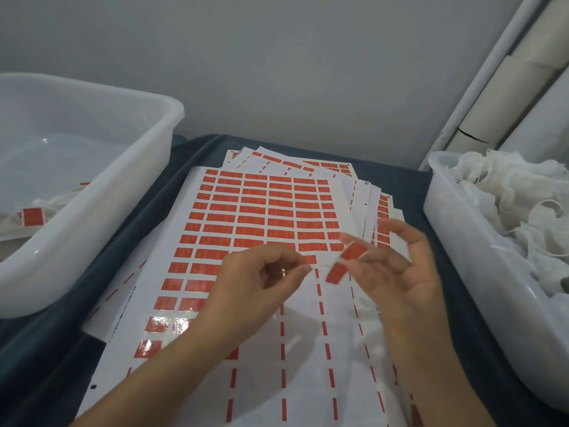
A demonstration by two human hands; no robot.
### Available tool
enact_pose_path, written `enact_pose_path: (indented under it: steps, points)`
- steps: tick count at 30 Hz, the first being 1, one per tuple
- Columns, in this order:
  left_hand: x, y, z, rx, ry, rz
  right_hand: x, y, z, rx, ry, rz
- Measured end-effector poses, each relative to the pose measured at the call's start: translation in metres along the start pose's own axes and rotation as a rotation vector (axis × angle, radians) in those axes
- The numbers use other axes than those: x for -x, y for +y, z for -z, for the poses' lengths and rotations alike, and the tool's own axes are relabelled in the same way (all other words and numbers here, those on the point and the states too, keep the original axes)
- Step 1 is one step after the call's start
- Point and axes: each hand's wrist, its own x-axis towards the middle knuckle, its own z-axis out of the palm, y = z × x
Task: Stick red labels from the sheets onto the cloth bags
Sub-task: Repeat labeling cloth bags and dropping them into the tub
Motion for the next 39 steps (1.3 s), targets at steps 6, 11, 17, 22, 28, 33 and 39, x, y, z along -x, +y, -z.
enact_pose_path:
  steps: [6, 11, 17, 22, 28, 33, 39]
  points:
    - [0.001, 0.003, 0.001, -0.001, -0.045, -0.014, -0.002, 0.012, -0.004, 0.076, -0.092, 0.035]
    - [0.001, 0.004, 0.002, 0.056, -0.079, 0.06, -0.001, 0.013, -0.004, 0.116, -0.109, 0.087]
    - [0.0, 0.005, 0.002, 0.08, -0.105, 0.11, -0.001, 0.012, -0.005, 0.155, -0.11, 0.097]
    - [0.001, 0.003, 0.002, 0.013, -0.116, 0.072, -0.001, 0.012, -0.005, 0.191, -0.118, 0.122]
    - [-0.003, 0.005, 0.005, 0.228, -0.062, 0.23, -0.005, 0.007, 0.003, 0.016, 0.02, 0.067]
    - [-0.007, 0.01, 0.011, 0.376, -0.028, 0.344, -0.007, 0.003, 0.003, -0.005, -0.021, -0.087]
    - [-0.006, 0.009, 0.007, 0.377, -0.058, 0.303, -0.003, 0.004, -0.006, -0.046, -0.139, -0.156]
